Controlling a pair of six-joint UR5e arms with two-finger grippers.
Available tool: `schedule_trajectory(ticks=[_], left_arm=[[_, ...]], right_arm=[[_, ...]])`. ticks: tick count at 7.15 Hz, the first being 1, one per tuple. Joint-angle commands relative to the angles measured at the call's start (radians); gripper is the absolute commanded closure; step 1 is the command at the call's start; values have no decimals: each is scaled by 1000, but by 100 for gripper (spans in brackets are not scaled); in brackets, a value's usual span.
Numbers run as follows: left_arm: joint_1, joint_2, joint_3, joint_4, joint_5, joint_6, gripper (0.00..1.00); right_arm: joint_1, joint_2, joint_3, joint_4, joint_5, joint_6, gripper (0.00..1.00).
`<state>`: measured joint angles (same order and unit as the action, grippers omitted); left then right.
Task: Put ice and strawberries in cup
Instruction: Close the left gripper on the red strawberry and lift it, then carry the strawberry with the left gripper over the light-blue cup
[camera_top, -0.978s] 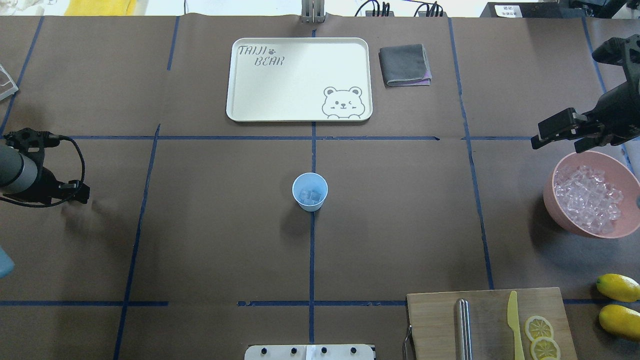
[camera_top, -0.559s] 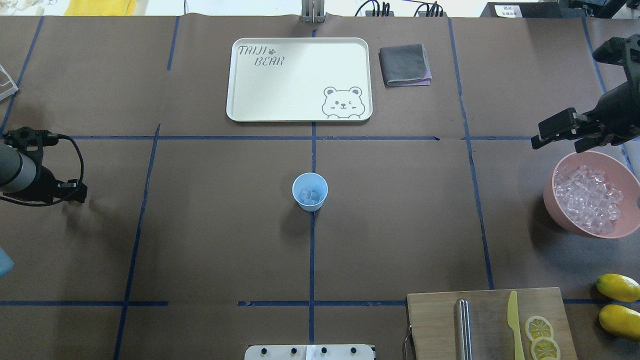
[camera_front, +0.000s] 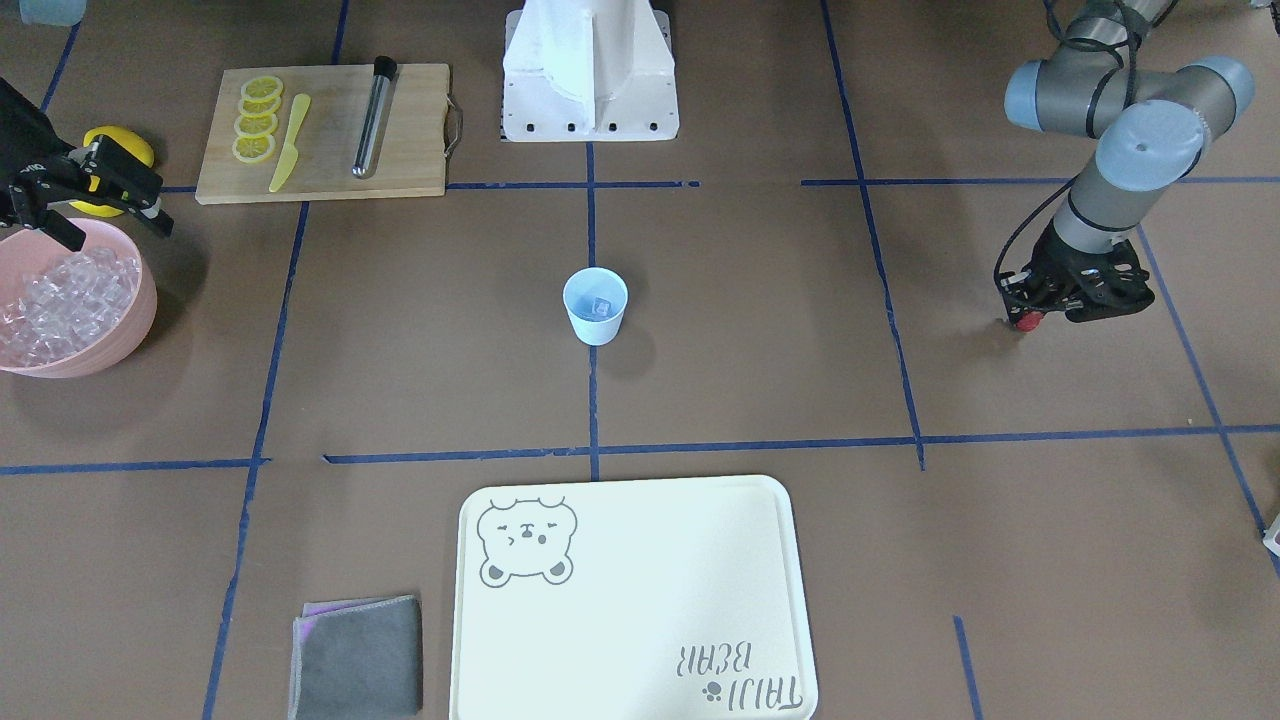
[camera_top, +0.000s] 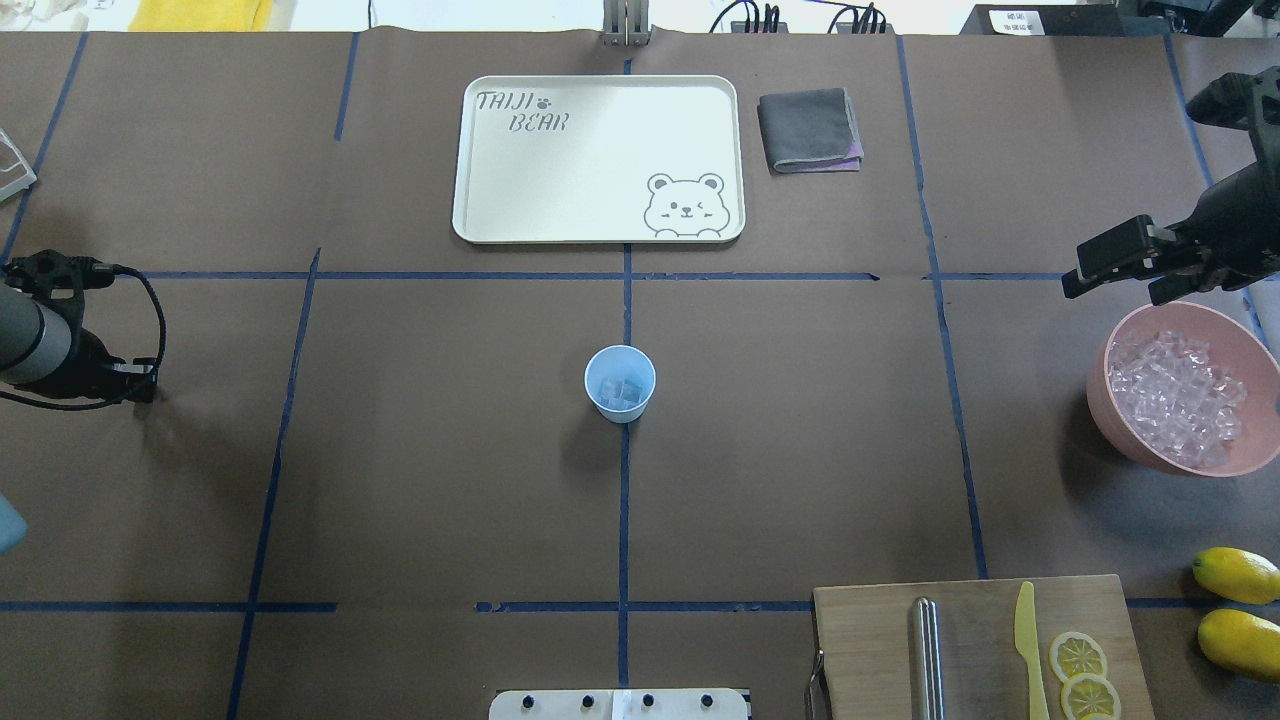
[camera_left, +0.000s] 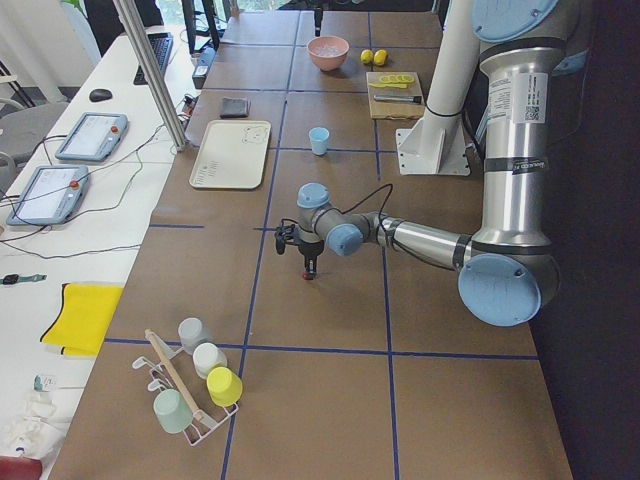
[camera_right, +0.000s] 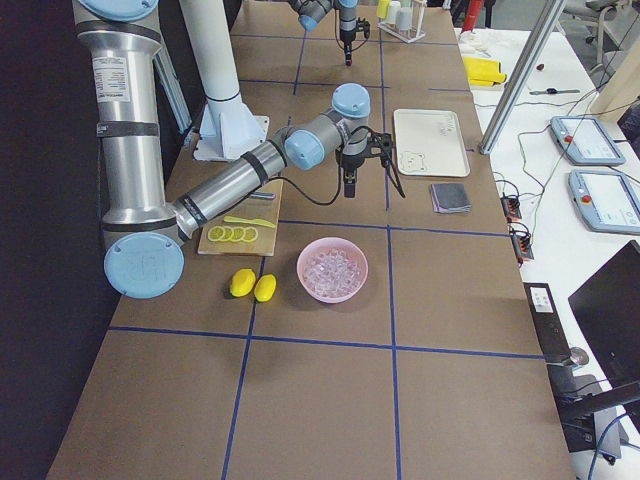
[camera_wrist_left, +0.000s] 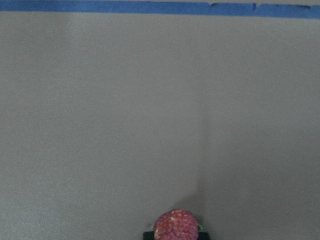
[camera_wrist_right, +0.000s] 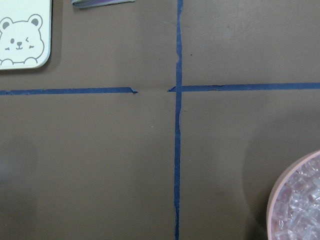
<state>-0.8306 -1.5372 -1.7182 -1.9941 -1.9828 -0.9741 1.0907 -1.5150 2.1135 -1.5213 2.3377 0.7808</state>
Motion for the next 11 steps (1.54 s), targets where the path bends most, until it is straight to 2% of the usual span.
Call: schedule_trajectory(ticks=[1, 3, 5, 6, 7, 8, 10, 11], left_arm=[[-12, -1, -15, 0, -1, 0, 100], [-31, -8, -84, 6, -5, -18, 100], [-27, -79, -141, 29, -16, -136, 100], [-22, -210, -162, 140, -66, -260, 100], [17, -394, -165, 285, -95, -370, 100], [113, -493, -162, 343, -87, -455, 100], [233, -633, -144, 339, -77, -572, 100], [292, -685, -121, 334, -24, -590, 100]], right_arm=[[2, -4, 6, 0, 0, 0, 0], [2, -8, 17, 0, 0, 0, 0], [6, -7, 19, 0, -1, 0, 0], [11, -7, 19, 0, -3, 0, 0], [12, -5, 17, 0, -3, 0, 0], [12, -4, 17, 0, -5, 0, 0], [14, -5, 16, 0, -6, 0, 0], [14, -5, 16, 0, -8, 0, 0]])
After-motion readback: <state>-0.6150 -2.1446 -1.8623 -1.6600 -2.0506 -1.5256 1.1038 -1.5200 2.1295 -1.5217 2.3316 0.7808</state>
